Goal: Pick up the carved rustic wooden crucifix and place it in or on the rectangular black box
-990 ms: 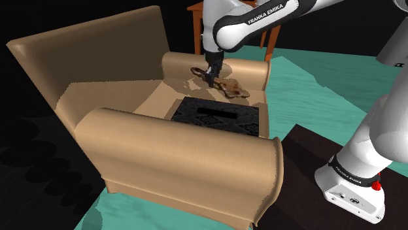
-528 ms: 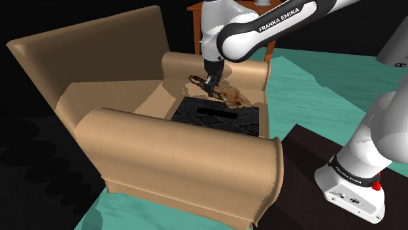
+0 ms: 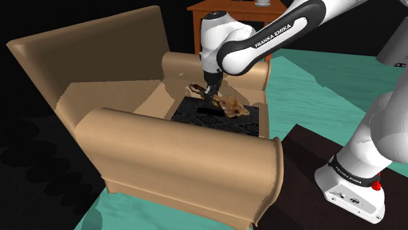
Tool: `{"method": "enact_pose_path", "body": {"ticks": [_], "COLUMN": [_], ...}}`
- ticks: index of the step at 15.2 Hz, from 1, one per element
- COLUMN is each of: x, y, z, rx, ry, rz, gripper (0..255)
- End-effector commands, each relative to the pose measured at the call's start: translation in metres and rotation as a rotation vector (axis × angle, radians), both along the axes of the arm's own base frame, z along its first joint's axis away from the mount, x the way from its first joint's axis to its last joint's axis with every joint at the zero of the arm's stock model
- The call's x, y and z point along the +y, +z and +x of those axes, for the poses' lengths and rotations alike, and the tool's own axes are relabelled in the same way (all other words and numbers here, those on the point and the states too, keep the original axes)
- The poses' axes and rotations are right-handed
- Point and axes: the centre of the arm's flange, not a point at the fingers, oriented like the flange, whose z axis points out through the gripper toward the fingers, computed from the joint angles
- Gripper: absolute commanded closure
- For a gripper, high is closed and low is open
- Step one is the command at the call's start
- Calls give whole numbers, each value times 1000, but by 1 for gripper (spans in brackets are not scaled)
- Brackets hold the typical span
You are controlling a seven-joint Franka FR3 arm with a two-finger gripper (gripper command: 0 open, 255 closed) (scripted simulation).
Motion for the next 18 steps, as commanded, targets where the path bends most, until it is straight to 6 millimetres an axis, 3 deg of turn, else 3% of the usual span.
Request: {"method": "enact_pose_path", "body": {"ticks": [1, 4, 12, 13, 18], "x": [0, 0, 0, 0, 0], "y": [-11, -28, -28, -28, -28], "z": [0, 0, 0, 0, 0], "rx": [-1, -1, -1, -1, -1], "ry": [0, 0, 0, 0, 0], "rz": [0, 0, 0, 0, 0], "gripper": [255, 255, 255, 0, 0]}}
